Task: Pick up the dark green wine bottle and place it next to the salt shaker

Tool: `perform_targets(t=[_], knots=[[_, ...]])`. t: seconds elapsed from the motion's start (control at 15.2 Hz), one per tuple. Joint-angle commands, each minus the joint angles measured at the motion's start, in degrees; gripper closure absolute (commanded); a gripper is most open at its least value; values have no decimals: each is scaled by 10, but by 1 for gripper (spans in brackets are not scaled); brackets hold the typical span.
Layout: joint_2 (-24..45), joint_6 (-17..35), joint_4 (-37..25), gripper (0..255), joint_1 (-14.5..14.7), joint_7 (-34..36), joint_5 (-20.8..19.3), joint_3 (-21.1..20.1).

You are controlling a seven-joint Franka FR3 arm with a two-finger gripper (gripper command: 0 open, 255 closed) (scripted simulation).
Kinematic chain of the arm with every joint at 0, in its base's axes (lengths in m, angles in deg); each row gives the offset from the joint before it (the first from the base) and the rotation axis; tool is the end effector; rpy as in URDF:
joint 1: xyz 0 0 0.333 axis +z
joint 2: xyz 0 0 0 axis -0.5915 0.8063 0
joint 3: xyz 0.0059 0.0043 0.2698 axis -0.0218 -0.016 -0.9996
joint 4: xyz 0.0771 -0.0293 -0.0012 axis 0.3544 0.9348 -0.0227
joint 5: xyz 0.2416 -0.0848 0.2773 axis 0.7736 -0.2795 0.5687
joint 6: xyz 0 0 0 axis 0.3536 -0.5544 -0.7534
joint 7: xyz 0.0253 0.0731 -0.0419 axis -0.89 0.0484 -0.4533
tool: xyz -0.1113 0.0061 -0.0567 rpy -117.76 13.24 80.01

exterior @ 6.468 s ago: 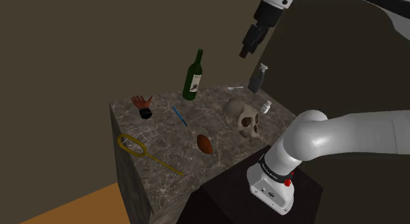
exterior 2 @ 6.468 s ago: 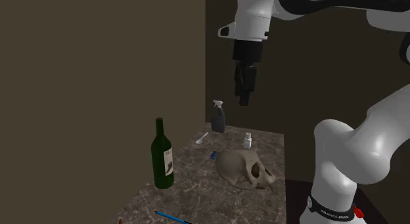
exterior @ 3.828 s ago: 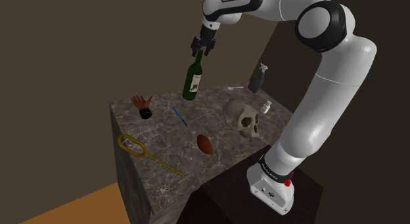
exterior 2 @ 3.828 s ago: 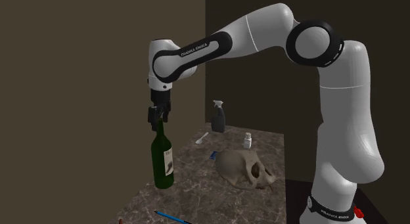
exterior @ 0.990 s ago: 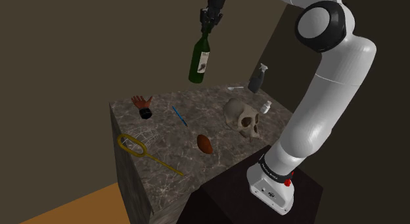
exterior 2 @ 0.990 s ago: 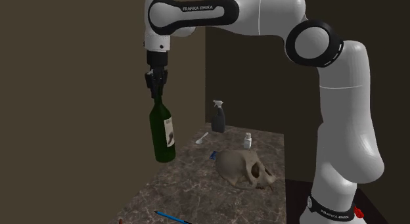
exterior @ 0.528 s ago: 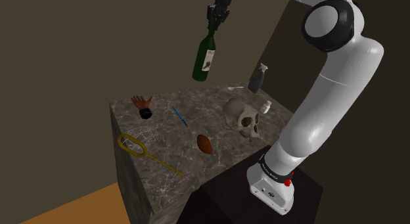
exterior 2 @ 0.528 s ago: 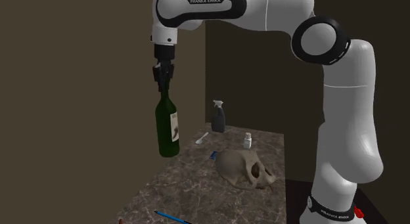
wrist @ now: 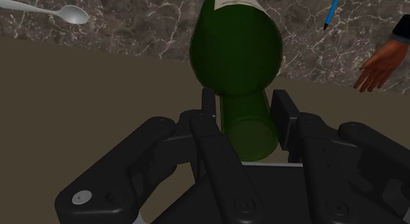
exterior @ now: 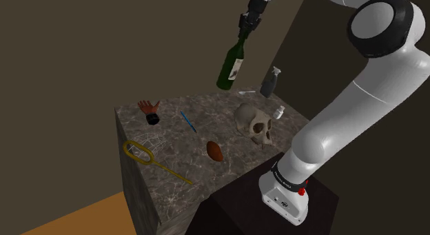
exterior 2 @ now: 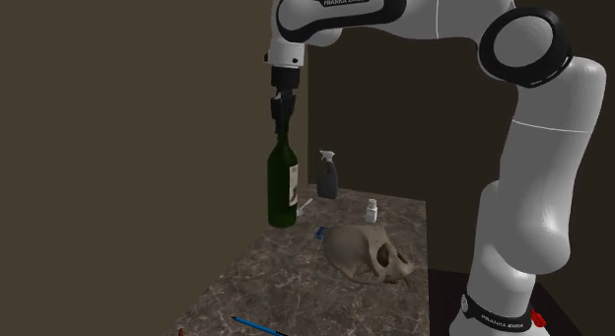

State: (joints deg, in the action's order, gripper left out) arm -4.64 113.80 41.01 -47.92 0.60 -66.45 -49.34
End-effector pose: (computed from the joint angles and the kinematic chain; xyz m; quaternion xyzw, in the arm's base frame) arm 0.5082 -0.1770 0.5570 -0.9986 0.0233 -0.0472 0.0018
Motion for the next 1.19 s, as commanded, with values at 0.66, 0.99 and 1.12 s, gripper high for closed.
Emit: perform_targets(t=[0.66,0.99,1.12], knots=[[-134,0,134,255,-59,-129,-28,76],[-168,-8,159,255,-85,-189,-44,115],[-178,-12,164,255,-95,-214,-51,132]])
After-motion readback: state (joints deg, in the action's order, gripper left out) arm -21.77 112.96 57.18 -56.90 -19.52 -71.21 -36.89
